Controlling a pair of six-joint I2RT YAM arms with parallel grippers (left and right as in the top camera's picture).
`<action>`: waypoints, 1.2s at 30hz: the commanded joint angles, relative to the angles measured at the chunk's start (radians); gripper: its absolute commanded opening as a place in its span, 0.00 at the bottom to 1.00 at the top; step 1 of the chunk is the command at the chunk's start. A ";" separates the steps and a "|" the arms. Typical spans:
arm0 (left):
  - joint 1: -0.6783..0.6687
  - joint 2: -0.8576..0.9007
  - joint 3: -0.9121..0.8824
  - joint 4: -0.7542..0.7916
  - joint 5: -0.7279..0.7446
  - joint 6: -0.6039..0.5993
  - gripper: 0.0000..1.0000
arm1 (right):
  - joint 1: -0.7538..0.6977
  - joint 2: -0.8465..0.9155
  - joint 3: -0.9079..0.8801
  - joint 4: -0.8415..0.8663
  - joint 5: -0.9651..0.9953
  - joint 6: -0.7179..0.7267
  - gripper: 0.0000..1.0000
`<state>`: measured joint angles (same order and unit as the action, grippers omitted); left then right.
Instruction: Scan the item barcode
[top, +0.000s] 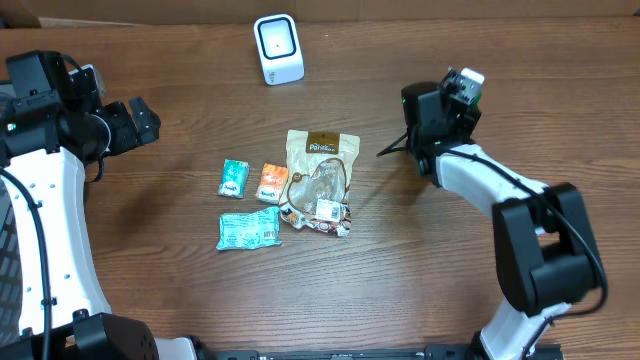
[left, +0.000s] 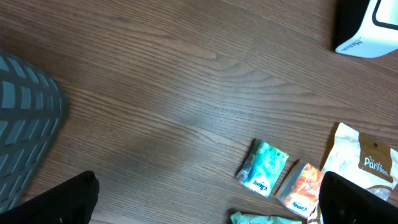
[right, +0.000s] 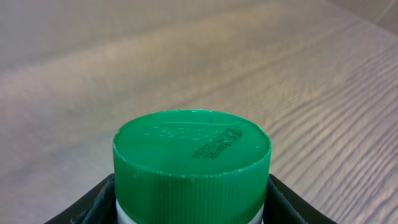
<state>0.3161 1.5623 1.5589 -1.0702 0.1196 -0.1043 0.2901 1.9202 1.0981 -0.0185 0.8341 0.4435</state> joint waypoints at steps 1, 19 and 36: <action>-0.002 -0.026 0.009 0.000 0.007 0.012 1.00 | 0.003 0.043 -0.006 0.031 0.048 -0.003 0.26; -0.002 -0.026 0.009 0.000 0.008 0.012 1.00 | 0.097 0.108 -0.006 -0.279 -0.214 0.140 0.37; -0.002 -0.025 0.009 0.000 0.007 0.012 1.00 | 0.097 0.097 0.027 -0.504 -0.507 0.125 0.83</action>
<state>0.3157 1.5623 1.5589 -1.0702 0.1196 -0.1040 0.3813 1.9736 1.1446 -0.4507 0.5022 0.6003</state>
